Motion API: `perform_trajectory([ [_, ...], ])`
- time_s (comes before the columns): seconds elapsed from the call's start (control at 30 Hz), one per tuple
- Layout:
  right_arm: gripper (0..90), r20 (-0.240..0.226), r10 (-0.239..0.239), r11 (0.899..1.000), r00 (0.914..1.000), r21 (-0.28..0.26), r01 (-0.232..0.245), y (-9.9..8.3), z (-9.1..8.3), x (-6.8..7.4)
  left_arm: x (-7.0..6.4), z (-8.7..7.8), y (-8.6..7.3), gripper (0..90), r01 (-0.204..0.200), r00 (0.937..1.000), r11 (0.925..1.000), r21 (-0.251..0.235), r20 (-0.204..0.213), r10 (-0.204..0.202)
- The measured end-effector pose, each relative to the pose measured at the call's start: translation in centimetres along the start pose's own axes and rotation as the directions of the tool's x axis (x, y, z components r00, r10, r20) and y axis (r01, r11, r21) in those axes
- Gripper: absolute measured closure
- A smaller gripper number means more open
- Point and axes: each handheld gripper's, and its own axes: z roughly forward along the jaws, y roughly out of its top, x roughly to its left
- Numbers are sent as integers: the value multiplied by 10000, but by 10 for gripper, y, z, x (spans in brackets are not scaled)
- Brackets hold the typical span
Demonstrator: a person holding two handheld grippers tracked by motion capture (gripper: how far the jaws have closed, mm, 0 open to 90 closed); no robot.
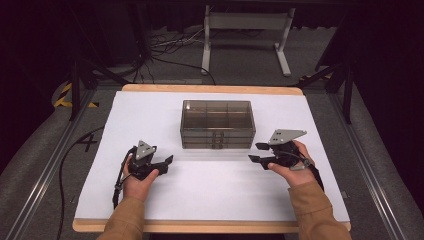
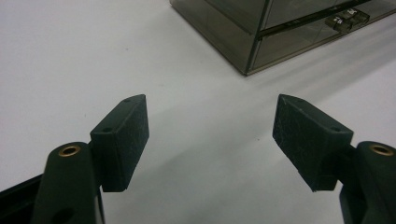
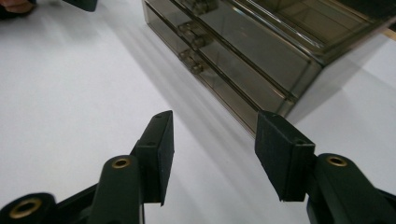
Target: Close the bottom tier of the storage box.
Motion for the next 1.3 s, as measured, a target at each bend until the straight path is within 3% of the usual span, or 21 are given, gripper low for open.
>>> perform_trajectory([
  [0.5, 478, 953, 896, 9948, 9914, 401, -938, -32, -12, -18, 0, 0, 0, 277, -9, 10000, 10000, 3, -18, 9],
  [0.73, 474, 1098, 1106, 9911, 9878, 624, -1179, -47, -11, -24, 0, 0, 0, 277, 4, 10000, 10000, 1, -18, -4],
  [1.3, 461, 1475, 1569, 9854, 9765, 433, -1649, -80, 0, -33, 0, 0, 0, 277, 26, 10000, 10000, -14, -20, -26],
])
